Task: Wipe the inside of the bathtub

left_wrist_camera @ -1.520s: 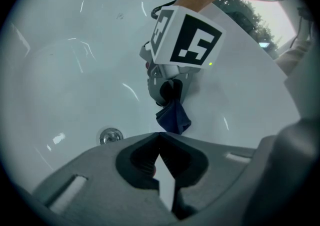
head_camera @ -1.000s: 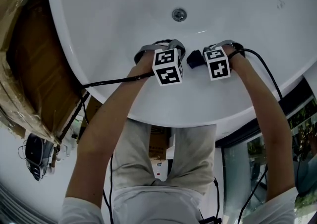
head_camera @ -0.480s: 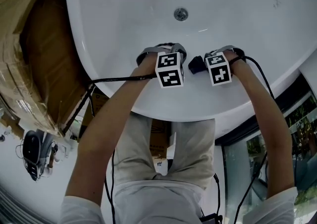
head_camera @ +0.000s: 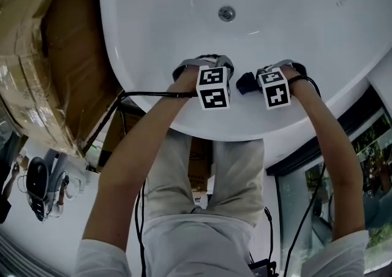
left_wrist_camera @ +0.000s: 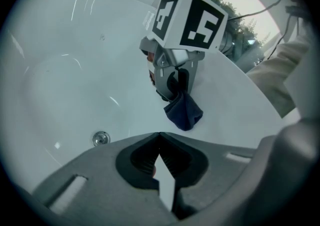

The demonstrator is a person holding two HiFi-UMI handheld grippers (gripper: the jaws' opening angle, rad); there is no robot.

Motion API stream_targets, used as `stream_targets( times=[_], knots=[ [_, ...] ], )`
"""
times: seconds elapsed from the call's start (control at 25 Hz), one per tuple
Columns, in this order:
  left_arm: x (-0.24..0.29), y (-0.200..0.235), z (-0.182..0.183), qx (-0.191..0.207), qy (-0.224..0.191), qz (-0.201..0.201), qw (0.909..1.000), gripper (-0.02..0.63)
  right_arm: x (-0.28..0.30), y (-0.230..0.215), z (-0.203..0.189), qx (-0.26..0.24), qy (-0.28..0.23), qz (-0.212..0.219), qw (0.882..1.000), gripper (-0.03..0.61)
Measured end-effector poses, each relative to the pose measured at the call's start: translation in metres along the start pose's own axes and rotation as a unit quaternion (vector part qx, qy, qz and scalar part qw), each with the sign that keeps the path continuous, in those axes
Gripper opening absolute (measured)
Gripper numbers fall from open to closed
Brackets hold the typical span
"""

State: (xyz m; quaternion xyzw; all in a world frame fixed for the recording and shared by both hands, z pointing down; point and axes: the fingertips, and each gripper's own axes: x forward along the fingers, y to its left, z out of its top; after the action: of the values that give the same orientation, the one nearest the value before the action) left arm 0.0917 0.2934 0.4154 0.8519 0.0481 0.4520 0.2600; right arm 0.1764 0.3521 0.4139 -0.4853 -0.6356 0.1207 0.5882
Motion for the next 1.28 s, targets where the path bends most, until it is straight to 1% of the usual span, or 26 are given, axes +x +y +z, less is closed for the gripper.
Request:
stream_targets(
  times=[0.4, 0.68, 1.04, 1.16, 1.28],
  knots=[
    [-0.016, -0.026, 0.012, 0.004, -0.013, -0.001, 0.9999, 0.0, -0.012, 0.037, 0.018, 0.001, -0.013, 0.005, 1.0, 0.054],
    [-0.028, -0.036, 0.025, 0.018, -0.019, -0.001, 0.9997, 0.0, -0.024, 0.06, 0.029, 0.0, -0.021, 0.015, 1.0, 0.054],
    [-0.034, -0.04, 0.034, 0.028, -0.017, -0.004, 0.9995, 0.0, -0.038, 0.088, 0.042, 0.003, -0.05, 0.033, 0.998, 0.054],
    [-0.036, -0.038, 0.034, 0.022, -0.015, -0.005, 0.9996, 0.0, -0.044, 0.096, 0.046, 0.0, -0.049, 0.049, 0.998, 0.055],
    [-0.04, -0.037, 0.039, 0.011, -0.02, -0.004, 0.9997, 0.0, -0.054, 0.111, 0.053, -0.008, -0.047, 0.08, 0.996, 0.055]
  ],
)
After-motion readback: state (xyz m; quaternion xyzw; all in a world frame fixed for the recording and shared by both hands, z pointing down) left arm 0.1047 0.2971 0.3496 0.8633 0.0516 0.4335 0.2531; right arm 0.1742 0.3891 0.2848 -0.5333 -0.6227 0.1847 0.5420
